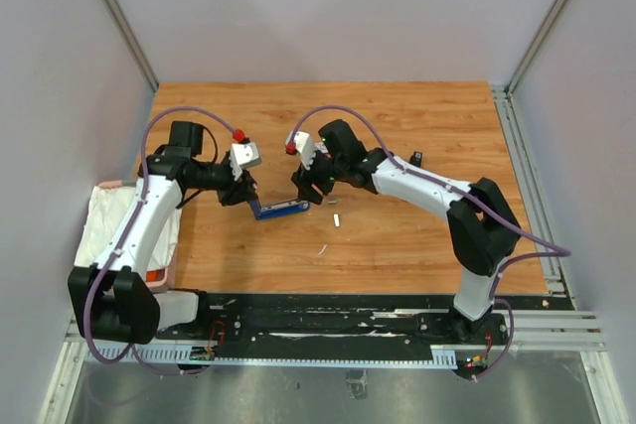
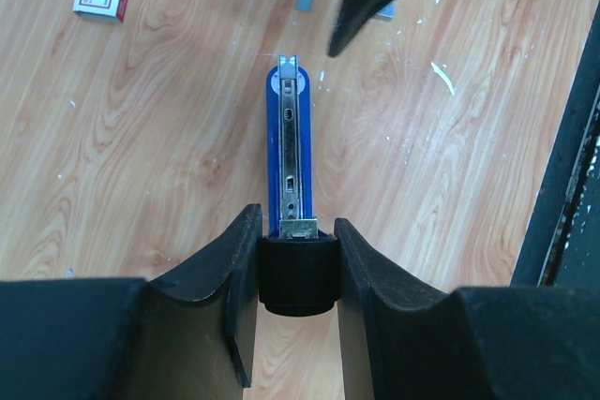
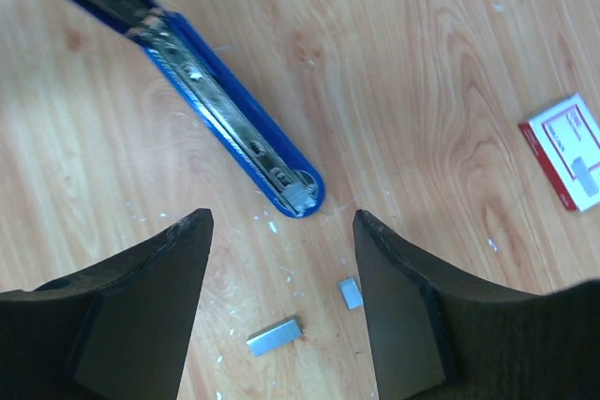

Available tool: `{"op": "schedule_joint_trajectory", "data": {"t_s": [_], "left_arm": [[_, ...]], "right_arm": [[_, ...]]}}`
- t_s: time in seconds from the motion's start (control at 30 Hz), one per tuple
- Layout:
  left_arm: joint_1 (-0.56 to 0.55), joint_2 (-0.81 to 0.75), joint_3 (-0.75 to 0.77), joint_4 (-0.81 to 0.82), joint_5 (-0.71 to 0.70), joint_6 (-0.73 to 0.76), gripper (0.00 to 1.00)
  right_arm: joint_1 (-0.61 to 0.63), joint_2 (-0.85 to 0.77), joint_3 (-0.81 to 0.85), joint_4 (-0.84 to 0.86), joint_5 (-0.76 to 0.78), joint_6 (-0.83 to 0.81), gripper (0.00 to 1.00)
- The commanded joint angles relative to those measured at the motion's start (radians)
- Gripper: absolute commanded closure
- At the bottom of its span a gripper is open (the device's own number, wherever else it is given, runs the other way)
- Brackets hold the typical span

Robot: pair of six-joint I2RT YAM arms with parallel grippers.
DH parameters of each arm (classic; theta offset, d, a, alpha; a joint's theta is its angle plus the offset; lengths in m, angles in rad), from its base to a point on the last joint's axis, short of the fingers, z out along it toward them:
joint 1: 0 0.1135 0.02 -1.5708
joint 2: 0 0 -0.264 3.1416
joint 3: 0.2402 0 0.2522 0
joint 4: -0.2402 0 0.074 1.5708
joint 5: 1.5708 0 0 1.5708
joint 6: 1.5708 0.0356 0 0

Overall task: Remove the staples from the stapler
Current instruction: Unload the staple at the center of the board.

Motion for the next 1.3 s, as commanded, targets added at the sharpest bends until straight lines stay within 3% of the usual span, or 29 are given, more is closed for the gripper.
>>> {"op": "schedule_joint_trajectory", "data": {"t_s": [0.0, 0.27, 0.5, 0.83, 1.27], "left_arm": [[0.001, -0.075, -0.028, 0.013, 0.039, 0.086, 1.0], [-0.05, -0.134, -0.089, 0.013, -0.026, 0.174, 1.0], [-0.085, -0.156, -0.095, 0.018, -0.078, 0.204, 1.0], [-0.099, -0.196, -0.097, 0.058, -0.106, 0.173, 1.0], [-0.125, -0.209, -0.075, 0.058, -0.07, 0.123, 1.0]], "right_arm": [[-0.008, 0.062, 0.053, 0.015, 0.145, 0.085, 0.36], [-0.01, 0.131, 0.083, -0.014, 0.211, 0.103, 0.36], [-0.008, 0.128, 0.062, -0.028, 0.138, 0.093, 0.36], [-0.002, 0.141, 0.025, -0.03, 0.152, 0.035, 0.36], [0.028, 0.183, 0.112, -0.04, 0.236, 0.11, 0.33]]}}
